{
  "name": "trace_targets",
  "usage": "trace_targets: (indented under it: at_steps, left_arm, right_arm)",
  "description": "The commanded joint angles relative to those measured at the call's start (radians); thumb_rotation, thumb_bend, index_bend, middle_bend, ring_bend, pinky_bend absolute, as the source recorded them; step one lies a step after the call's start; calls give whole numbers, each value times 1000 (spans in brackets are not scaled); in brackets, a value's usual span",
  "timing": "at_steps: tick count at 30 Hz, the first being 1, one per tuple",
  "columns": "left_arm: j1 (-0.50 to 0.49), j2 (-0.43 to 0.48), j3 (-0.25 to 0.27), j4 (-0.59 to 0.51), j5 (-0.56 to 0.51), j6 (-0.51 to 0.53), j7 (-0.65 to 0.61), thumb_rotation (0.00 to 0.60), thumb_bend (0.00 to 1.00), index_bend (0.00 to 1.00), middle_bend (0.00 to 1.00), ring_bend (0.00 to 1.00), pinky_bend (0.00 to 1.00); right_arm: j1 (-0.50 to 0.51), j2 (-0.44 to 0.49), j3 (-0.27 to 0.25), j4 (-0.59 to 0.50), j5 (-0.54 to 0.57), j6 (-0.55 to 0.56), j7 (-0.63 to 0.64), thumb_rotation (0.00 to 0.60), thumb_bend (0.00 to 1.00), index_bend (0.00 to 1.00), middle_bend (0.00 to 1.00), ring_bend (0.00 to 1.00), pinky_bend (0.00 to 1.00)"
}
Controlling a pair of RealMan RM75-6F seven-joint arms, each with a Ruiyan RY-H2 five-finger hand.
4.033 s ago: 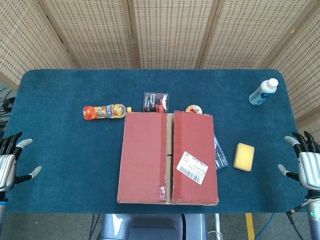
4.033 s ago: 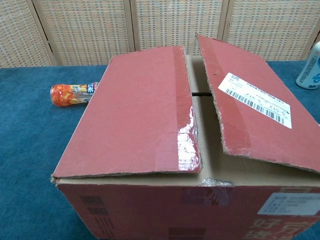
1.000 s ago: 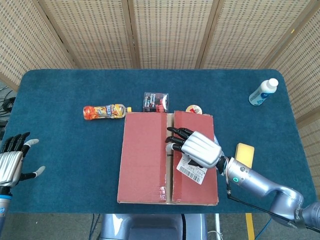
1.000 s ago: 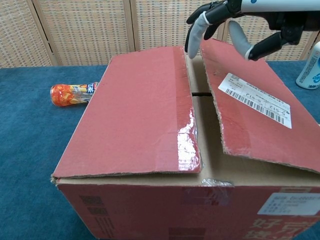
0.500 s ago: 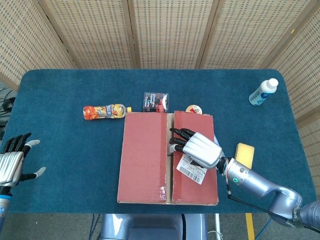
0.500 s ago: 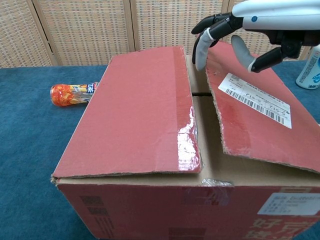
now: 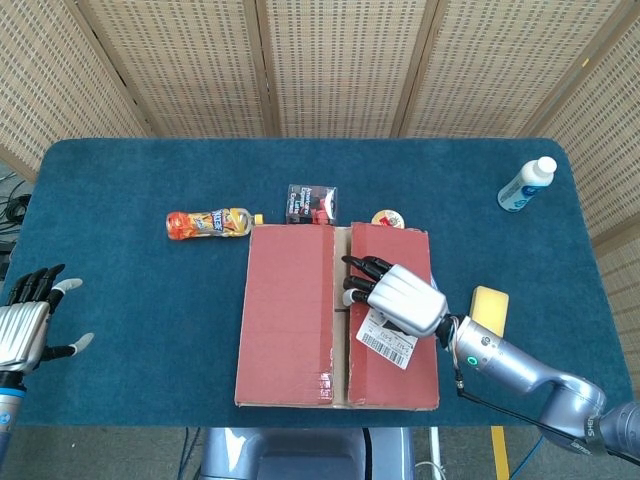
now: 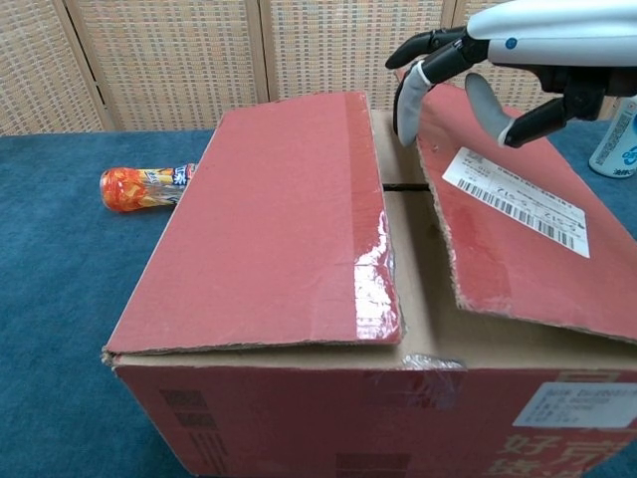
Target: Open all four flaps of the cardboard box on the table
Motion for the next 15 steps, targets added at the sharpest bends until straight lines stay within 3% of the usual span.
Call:
trace_targets:
  at_steps: [1,15]
  left_arm:
    - [-1,1,0,-1,0,-2,-3,510,214,206,68,41,36]
    - [-11,1,-6,-3,4,4,5,509,214,206,67,39,36]
  right_arm:
    - [-1,1,-5,0,-1,4,0,600,1000,392,336,39,173]
    - [2,25,-13,2,-5,33,-4,600,1000,443,443,77,172]
